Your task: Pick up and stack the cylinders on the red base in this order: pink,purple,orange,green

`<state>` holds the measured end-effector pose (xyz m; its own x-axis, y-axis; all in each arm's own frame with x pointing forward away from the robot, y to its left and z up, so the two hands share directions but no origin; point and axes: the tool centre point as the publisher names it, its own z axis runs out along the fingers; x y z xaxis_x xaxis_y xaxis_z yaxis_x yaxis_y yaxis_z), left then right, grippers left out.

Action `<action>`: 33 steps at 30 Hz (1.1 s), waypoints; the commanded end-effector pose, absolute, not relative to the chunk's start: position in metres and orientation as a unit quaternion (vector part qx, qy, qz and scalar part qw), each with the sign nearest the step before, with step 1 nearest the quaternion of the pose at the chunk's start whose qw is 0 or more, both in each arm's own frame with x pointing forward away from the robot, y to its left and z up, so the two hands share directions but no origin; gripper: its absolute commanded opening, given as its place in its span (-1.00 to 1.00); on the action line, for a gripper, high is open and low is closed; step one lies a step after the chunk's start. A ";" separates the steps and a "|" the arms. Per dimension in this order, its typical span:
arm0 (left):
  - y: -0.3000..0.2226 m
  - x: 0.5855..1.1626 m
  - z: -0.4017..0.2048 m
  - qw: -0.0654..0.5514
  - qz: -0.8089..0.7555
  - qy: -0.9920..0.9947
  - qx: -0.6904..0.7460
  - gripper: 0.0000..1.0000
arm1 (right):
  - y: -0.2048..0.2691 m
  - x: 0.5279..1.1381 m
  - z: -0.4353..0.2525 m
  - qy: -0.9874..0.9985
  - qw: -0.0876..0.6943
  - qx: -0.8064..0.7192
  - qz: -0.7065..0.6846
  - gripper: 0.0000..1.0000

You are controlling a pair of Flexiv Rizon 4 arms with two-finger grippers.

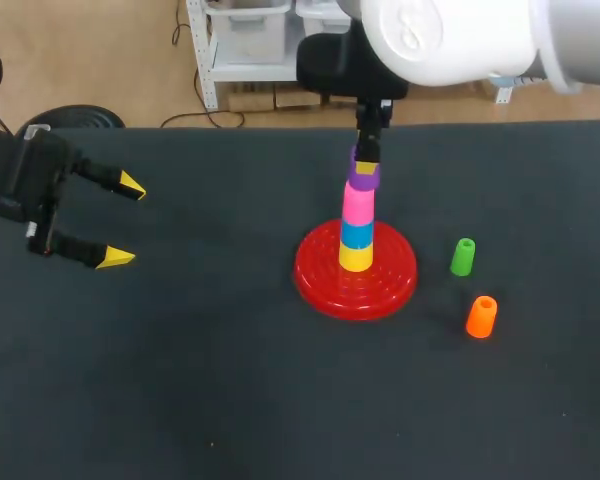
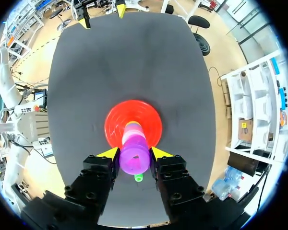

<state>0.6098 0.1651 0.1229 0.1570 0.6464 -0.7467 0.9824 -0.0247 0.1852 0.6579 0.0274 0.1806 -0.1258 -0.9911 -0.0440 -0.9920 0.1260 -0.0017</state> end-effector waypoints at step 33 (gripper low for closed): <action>0.166 0.610 0.122 0.353 -0.239 0.602 0.675 1.00 | 0.031 0.659 0.173 0.747 0.017 -0.665 0.012 -1.00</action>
